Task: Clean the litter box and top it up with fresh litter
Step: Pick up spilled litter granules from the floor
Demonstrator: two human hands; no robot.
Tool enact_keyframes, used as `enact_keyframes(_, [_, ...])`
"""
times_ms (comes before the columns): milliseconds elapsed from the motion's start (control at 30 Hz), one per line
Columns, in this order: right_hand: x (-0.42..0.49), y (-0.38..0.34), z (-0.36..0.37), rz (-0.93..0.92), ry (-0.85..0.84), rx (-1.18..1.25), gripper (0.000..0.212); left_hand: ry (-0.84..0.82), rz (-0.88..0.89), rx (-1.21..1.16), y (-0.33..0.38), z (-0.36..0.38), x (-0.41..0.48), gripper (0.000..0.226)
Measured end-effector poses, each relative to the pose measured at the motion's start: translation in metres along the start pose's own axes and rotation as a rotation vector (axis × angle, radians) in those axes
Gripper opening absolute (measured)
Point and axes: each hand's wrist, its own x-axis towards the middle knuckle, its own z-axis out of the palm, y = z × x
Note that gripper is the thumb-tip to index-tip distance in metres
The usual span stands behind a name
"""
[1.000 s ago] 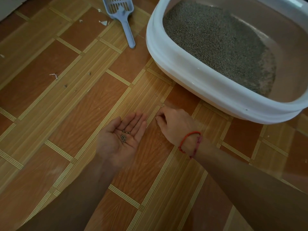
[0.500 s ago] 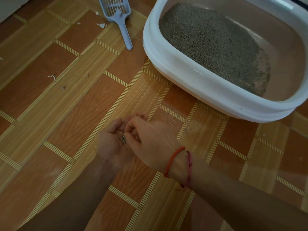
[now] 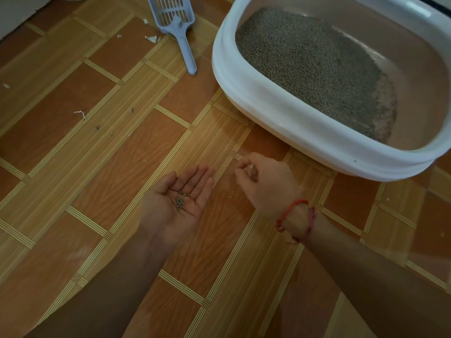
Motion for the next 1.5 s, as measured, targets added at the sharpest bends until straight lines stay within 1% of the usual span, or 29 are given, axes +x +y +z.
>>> enact_keyframes(100, [0.003, 0.016, -0.001, 0.068, -0.046, -0.07, 0.012, -0.004, 0.001, -0.001, 0.0, 0.001, 0.0, 0.051])
enact_keyframes(200, [0.004, 0.019, 0.002, 0.08, -0.079, -0.088, 0.01, -0.003, 0.002, 0.001, -0.001, 0.001, 0.002, 0.05])
enact_keyframes(367, [0.009, 0.02, 0.012, 0.089, -0.06, -0.077, 0.013, -0.003, 0.0, 0.009, -0.002, 0.001, 0.002, 0.05])
enact_keyframes(533, [0.012, 0.022, 0.02, 0.081, -0.048, -0.126, 0.014, 0.013, 0.003, 0.01, -0.002, 0.0, 0.004, 0.053])
enact_keyframes(733, [0.01, 0.023, 0.026, 0.007, -0.06, -0.194, 0.017, 0.015, 0.005, 0.017, -0.003, 0.0, 0.005, 0.053])
enact_keyframes(833, [0.009, 0.019, 0.024, 0.004, -0.058, -0.166, 0.017, 0.013, 0.008, 0.028, -0.003, 0.0, 0.005, 0.053])
enact_keyframes(967, [-0.003, -0.01, 0.015, -0.073, -0.011, -0.028, 0.014, 0.002, 0.001, 0.029, -0.004, 0.001, 0.005, 0.054])
enact_keyframes(1067, [-0.017, -0.041, 0.011, -0.141, -0.076, 0.062, 0.011, -0.031, -0.039, 0.025, -0.004, -0.004, 0.006, 0.052])
enact_keyframes(1133, [-0.023, -0.056, 0.015, -0.192, -0.122, 0.072, 0.013, -0.08, -0.093, 0.054, -0.005, -0.005, 0.004, 0.052])
enact_keyframes(1233, [-0.027, -0.063, 0.024, -0.233, -0.145, 0.046, 0.017, -0.093, -0.134, 0.059, -0.006, -0.004, 0.0, 0.053])
enact_keyframes(1300, [-0.03, -0.063, 0.025, -0.257, -0.136, 0.02, 0.019, -0.094, -0.124, 0.062, -0.007, 0.0, -0.003, 0.049])
enact_keyframes(1400, [-0.032, -0.064, 0.023, -0.29, -0.121, 0.026, 0.015, -0.077, -0.106, 0.053, -0.006, 0.0, -0.003, 0.048])
enact_keyframes(1500, [-0.029, -0.056, 0.016, -0.263, -0.112, 0.079, 0.013, -0.075, -0.087, 0.048, -0.004, 0.0, -0.003, 0.048])
